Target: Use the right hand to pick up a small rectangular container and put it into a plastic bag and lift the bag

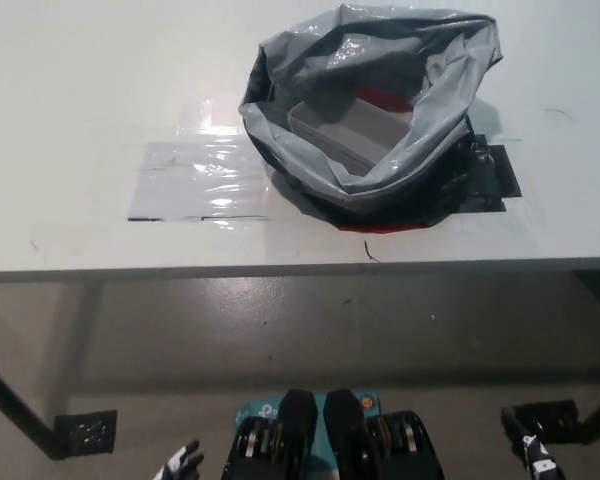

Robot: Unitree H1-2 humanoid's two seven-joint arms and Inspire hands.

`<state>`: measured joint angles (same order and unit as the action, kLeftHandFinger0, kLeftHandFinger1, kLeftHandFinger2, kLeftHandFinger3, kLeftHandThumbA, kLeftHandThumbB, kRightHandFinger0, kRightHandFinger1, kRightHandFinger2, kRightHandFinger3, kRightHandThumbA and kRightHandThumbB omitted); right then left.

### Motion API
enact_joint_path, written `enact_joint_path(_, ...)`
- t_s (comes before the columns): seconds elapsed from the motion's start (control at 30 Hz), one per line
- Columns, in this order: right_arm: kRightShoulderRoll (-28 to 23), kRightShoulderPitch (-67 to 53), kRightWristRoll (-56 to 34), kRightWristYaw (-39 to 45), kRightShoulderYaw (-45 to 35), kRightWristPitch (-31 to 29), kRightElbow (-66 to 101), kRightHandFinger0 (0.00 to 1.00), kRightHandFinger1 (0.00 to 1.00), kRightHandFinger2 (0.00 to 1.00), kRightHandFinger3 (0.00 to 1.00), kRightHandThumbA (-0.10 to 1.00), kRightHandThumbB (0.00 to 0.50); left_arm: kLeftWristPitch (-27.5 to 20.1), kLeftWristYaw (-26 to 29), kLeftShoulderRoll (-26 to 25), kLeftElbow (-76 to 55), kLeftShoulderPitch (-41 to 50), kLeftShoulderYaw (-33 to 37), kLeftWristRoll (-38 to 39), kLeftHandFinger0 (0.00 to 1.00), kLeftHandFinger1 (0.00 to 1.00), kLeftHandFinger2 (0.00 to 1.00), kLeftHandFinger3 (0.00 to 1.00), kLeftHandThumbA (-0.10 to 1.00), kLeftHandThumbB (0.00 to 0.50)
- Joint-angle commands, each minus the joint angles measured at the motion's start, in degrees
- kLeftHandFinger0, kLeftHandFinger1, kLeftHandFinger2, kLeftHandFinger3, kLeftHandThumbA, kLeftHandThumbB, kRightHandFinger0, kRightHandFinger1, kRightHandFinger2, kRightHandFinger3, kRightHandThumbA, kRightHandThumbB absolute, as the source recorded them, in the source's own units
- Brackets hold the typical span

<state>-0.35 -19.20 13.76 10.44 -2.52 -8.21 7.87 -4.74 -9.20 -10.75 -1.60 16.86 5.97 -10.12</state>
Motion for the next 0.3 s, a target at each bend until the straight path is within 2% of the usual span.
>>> enact_joint_path(0.0, 1.5, -3.6, -7.6, -5.0, 0.7, -18.7, 0.2, 1.0, 1.0, 1.0, 1.0, 0.99, 0.166, -9.4, 2.9, 0.6, -3.8, 2.6, 0.1, -0.6, 1.0, 1.0, 1.0, 1.0, 1.0, 0.205)
enact_joint_path(0.1, 1.3, -3.4, -8.4, -4.4, 1.4, -18.7, -0.1, 1.0, 1.0, 1.0, 1.0, 0.97, 0.148, -9.2, 2.8, 0.7, -3.7, 2.2, -0.1, -0.6, 1.0, 1.0, 1.0, 1.0, 1.0, 0.219)
enact_joint_path(0.13, 1.0, -3.1, -8.0, -4.5, 1.7, -18.7, -0.3, 1.0, 1.0, 1.0, 1.0, 1.0, 0.164, -9.1, 2.8, 0.7, -3.7, 1.9, -0.3, -0.6, 1.0, 1.0, 1.0, 1.0, 1.0, 0.218)
enact_joint_path(0.27, 1.0, -1.9, -7.6, -5.1, 2.0, -18.7, -1.2, 1.0, 1.0, 1.0, 1.0, 1.0, 0.169, -8.8, 2.7, 0.6, -3.8, 1.0, -0.6, -0.4, 1.0, 1.0, 1.0, 1.0, 1.0, 0.21)
